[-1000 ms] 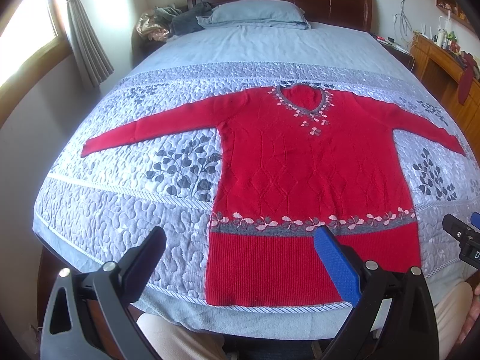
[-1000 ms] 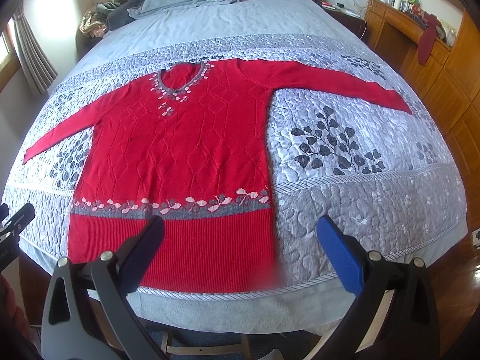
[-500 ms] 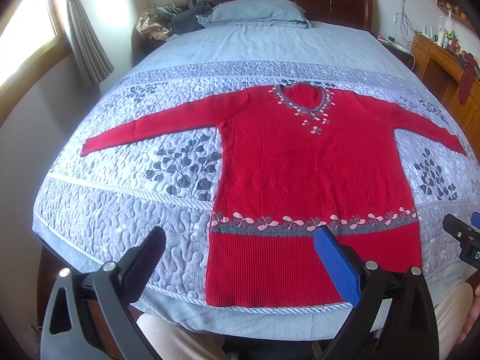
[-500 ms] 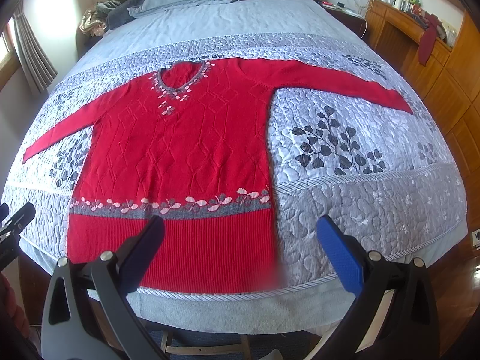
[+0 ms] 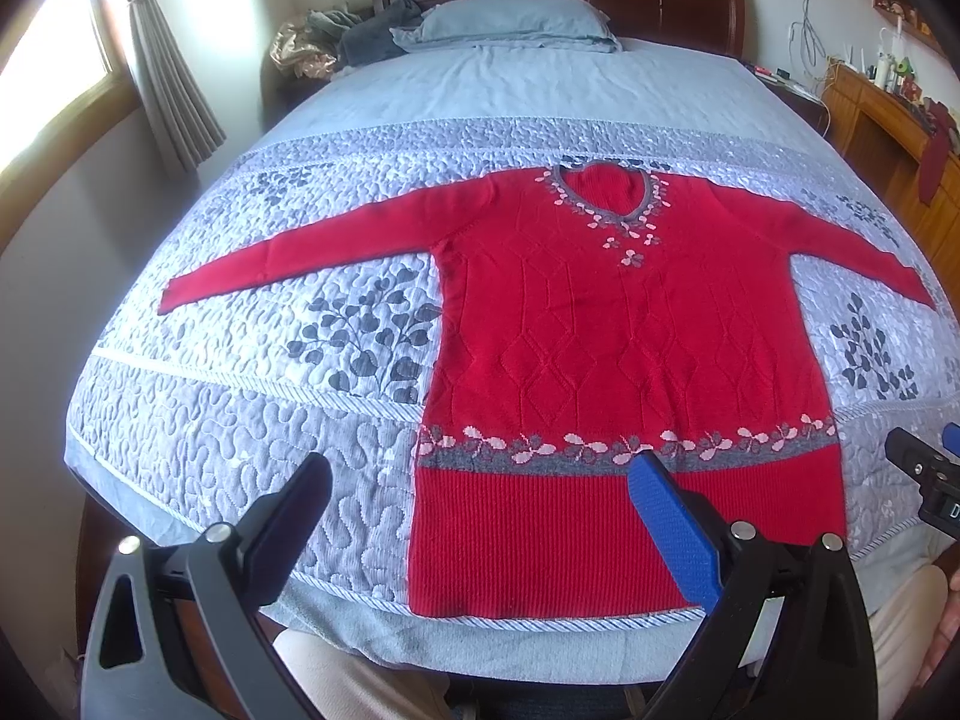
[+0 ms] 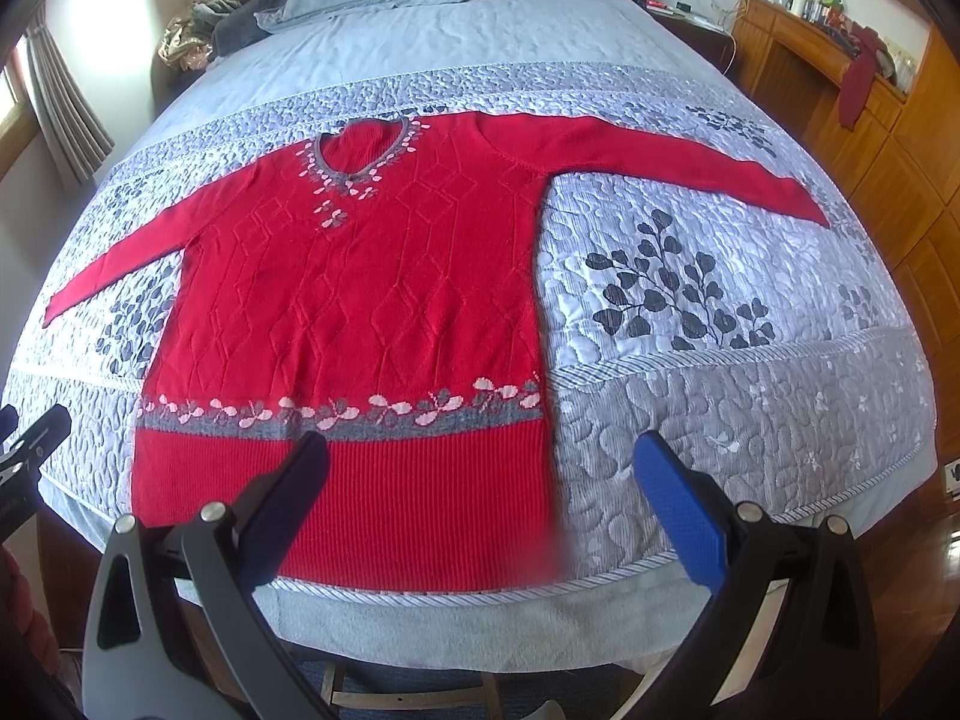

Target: Fold small clothes

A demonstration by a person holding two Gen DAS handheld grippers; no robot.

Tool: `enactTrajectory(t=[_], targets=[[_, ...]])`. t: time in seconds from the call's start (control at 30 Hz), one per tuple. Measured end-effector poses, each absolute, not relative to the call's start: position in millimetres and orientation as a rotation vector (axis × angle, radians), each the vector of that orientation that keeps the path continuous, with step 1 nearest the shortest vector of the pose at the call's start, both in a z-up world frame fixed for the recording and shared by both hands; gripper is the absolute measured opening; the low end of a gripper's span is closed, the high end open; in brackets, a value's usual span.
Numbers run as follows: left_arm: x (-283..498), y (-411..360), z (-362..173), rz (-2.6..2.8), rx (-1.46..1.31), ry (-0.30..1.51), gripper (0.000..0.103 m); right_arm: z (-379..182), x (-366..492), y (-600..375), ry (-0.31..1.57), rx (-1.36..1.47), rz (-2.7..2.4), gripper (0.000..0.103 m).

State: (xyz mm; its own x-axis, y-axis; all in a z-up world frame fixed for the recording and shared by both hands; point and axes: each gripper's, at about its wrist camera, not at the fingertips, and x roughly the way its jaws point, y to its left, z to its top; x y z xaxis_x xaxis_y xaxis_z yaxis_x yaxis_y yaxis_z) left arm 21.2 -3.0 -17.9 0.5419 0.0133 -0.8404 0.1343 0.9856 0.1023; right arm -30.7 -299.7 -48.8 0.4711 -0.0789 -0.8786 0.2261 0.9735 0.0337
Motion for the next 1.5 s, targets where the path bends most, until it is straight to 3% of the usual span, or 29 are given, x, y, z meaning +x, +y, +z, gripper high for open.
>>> enactTrajectory(t=[0.3,0.57,1.27,1.5], targets=[[52.2,-29.7,-34.0,-0.094,0.165,1.052,0.099,-62.1,-8.8,-325.1,1.088,0.162,-0.206,0.101],[118.7,-119.1,-43.2,-0.163,0.228,1.045,0.099,-73.4,40.4,-394.5,1.096,0.188,-0.251,0.100],[277.6,-403.3,-110.8,-0.305,0.264,1.063,0.099,-138.6,142.2,-770.8,1.180,0.475,-0.519,0.100],[294.7,-447.0,-121.9,-0.296,0.272,1.070,0.099,-167.8,156.6,-827.3,1.210,0.552,-0.472,0.099]])
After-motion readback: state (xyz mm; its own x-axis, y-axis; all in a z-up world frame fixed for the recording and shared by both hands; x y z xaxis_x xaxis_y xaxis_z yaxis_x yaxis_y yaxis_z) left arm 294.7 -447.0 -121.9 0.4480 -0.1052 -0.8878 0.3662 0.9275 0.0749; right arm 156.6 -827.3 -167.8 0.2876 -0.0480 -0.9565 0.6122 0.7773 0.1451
